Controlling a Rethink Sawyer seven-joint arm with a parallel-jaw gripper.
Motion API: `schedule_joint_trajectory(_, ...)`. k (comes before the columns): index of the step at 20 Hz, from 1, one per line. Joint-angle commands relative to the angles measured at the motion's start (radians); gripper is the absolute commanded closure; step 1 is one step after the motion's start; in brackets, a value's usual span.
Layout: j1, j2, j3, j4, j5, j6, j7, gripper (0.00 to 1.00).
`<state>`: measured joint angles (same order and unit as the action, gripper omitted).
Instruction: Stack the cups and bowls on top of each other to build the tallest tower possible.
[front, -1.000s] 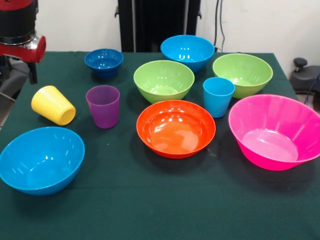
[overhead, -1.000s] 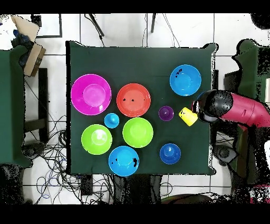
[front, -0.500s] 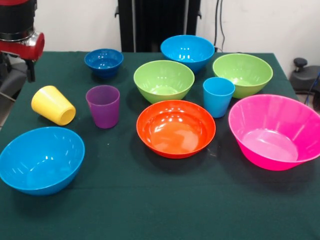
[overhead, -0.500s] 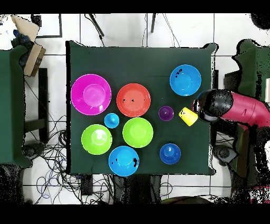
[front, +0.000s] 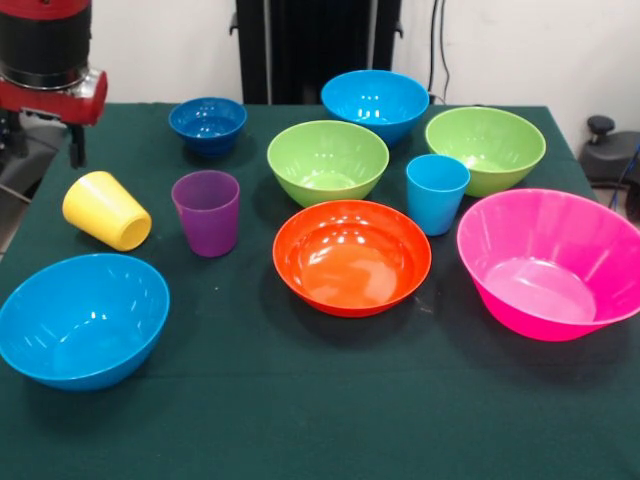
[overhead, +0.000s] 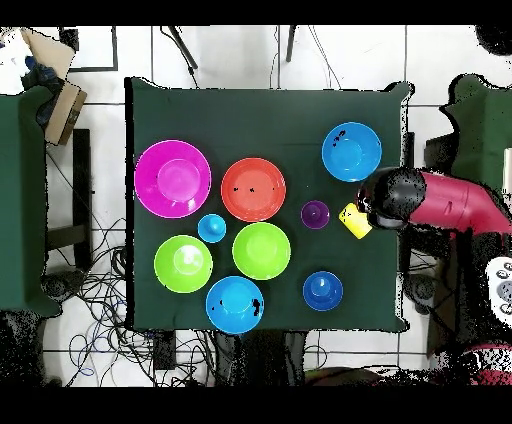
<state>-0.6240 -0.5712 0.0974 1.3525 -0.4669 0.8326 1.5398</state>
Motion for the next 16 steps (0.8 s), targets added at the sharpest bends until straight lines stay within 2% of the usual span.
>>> schedule_joint_trajectory(1, 0.052, 0.030, 0.079, 0.082, -0.063, -0.031, -0.100, 0.00)
schedule_joint_trajectory(4, 0.060, 0.005, 0.069, 0.103, -0.043, -0.023, -0.068, 0.00)
schedule_joint_trajectory(8, 0.020, -0.053, 0.069, 0.131, -0.008, 0.008, -0.090, 0.00)
schedule_joint_trajectory(16, -0.003, -0.040, 0.071, 0.110, -0.020, 0.015, -0.100, 0.00)
